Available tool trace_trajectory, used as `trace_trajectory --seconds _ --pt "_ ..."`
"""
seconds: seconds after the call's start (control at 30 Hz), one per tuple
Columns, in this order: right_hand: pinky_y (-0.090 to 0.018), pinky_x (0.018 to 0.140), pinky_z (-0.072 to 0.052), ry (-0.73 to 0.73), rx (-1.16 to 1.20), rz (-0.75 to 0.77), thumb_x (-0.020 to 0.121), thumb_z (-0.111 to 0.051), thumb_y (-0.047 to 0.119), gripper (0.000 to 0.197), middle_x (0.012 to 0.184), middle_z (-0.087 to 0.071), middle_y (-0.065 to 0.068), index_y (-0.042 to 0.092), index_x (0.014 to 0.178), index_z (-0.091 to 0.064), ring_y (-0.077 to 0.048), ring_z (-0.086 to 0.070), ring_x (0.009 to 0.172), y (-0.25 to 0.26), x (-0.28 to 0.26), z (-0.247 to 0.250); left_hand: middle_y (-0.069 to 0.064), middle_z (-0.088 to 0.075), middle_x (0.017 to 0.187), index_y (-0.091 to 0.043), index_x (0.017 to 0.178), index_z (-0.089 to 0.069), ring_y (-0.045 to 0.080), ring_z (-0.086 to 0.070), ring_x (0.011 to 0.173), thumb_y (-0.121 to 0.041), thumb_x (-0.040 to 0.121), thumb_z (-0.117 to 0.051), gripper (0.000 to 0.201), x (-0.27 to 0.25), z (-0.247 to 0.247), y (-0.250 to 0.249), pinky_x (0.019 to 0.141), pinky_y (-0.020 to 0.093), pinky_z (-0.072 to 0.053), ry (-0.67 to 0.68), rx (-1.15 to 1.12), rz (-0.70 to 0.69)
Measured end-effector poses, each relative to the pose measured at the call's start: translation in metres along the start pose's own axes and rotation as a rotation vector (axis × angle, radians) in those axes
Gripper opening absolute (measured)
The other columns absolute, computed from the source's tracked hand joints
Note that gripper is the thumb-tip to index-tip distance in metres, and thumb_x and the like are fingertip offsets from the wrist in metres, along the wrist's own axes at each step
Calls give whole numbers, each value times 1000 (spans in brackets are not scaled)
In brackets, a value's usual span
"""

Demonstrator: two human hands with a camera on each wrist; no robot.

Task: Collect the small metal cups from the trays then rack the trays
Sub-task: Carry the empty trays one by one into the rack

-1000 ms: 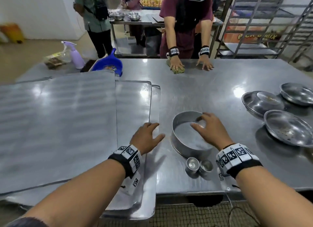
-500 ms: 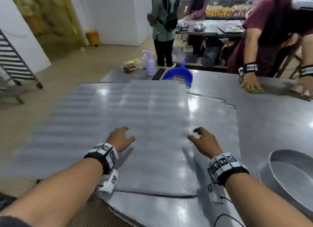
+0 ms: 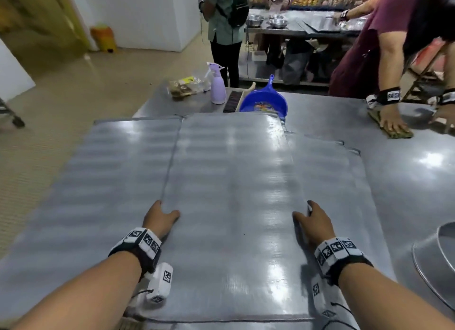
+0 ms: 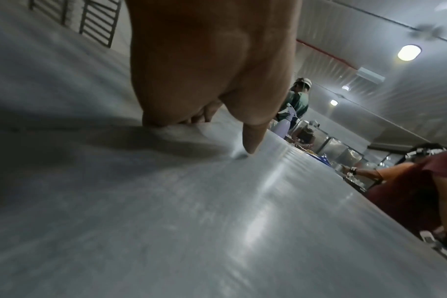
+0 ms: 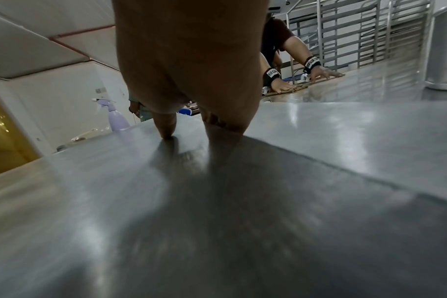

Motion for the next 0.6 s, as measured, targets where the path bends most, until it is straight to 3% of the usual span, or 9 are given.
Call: trace_trajectory --seconds 0.13,0.2,0.3,0.5,0.6 --pt "-41 108 -41 -14 77 -21 86 -71 34 70 146 -53 -10 12 147 -43 -32 -51 131 -5 -6 1 14 -73 96 -8 101 -68 33 -68 88 -18 74 -77 30 -4 -5 0 79 34 -53 -23 -76 -1" --pt "-42 108 -43 -26 105 -25 85 -72 34 71 145 -54 -9 13 147 -44 -32 -52 130 -10 -10 4 13 -73 95 -12 99 -68 33 -68 86 -25 69 -76 33 -10 -6 -2 79 34 -53 -33 -97 -7" --pt "-42 109 -40 -59 125 -32 88 -72 26 69 147 -50 -13 9 147 -42 -34 -49 133 -25 -21 17 9 -74 99 -17 102 -69 38 -66 97 -42 56 -66 52 -22 -9 -10 87 39 -54 -45 -58 -22" --pt "-39 110 -35 -137 275 -88 90 -69 22 72 155 -39 -12 11 152 -36 -32 -41 141 -71 -49 46 13 -72 115 -16 114 -68 41 -62 110 -29 75 -75 42 -53 -31 -48 96 39 -50 -18 -6 -132" --pt "-40 112 -35 -167 292 -124 89 -70 23 73 156 -39 -12 11 152 -36 -32 -41 140 -93 -60 62 10 -73 111 -16 113 -68 35 -66 104 -31 71 -75 45 -64 -47 -60 93 38 -53 30 -34 -155"
Point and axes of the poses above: each hand's wrist, its own x-axis towards the middle knuckle, its own z-axis out of the back of the hand, y = z × x, the point moved 4 cm from there along x, towards the middle knuckle
